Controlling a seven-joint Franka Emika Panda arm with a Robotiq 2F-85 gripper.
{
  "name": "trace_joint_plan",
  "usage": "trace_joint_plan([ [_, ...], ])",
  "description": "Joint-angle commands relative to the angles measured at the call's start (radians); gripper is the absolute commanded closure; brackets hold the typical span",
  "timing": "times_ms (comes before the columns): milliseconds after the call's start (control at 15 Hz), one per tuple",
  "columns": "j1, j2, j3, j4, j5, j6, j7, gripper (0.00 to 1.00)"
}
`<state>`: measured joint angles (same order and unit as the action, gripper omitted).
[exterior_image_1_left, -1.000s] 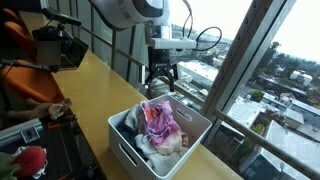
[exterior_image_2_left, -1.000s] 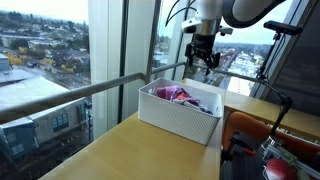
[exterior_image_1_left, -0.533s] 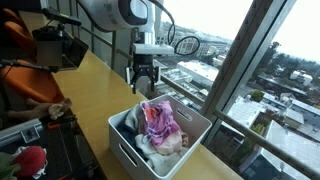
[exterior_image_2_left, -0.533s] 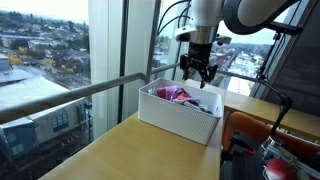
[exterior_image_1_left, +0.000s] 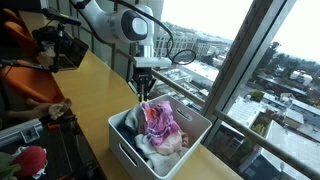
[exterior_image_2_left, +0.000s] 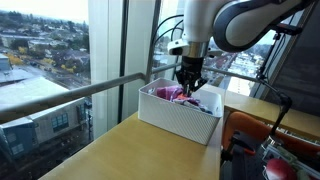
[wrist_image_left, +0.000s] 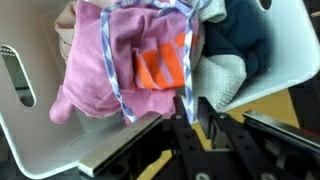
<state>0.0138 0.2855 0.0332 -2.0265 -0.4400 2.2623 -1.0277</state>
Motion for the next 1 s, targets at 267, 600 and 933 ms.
trace_joint_plan([
  [267, -0.043, 0.196, -0.031, 0.168, -0.016, 0.039, -0.029, 1.00],
  [600, -0.088, 0.341, -0.040, 0.272, 0.012, 0.042, -0.052, 1.00],
  [933, -0.125, 0.475, -0.040, 0.356, 0.026, 0.036, -0.065, 1.00],
])
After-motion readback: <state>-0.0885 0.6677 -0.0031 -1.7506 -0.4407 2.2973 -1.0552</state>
